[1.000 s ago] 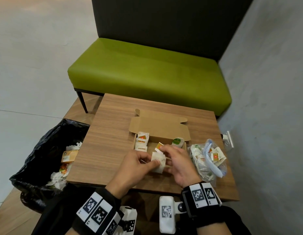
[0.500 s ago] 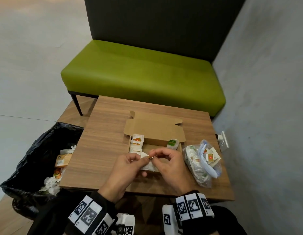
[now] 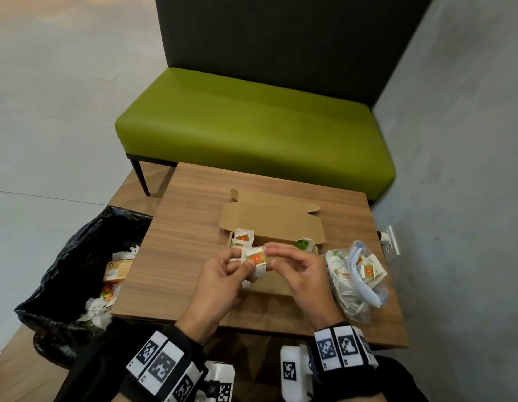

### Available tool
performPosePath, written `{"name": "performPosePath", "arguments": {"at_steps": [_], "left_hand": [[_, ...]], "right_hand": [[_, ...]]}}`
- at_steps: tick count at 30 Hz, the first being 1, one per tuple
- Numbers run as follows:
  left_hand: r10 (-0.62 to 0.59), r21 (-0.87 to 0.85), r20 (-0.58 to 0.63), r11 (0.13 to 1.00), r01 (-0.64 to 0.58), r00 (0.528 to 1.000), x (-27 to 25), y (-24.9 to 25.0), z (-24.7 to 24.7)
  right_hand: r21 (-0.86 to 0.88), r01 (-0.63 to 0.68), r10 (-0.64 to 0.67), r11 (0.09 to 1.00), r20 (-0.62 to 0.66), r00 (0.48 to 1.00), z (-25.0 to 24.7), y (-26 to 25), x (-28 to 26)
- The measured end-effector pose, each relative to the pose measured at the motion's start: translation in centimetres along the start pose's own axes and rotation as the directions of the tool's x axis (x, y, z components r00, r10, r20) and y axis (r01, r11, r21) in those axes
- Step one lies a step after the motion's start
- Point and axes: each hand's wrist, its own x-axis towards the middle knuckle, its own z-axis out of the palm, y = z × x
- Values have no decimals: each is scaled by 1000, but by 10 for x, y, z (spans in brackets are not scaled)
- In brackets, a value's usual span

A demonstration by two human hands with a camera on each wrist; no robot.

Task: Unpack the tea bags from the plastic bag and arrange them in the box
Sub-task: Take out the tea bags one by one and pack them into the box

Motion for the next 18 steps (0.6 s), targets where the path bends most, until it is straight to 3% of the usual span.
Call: {"name": "performPosePath", "arguments": {"at_steps": [3, 6, 13, 18], "left_hand": [[58, -10, -2, 998, -58, 998, -1, 2, 1], [99, 29, -27, 995, -99, 995, 1, -1, 0], [121, 206, -46, 972, -109, 992, 4, -7, -10], [179, 371, -155, 922, -111, 972, 19, -7, -37]], "right_hand": [[122, -109, 116, 986, -51, 992, 5, 1, 0], [27, -175, 173, 984, 40, 984, 13, 3, 0], [-140, -182, 199, 973, 119, 973, 16, 5, 1], [-299, -203, 183, 932, -93, 979, 4, 15, 15]]}}
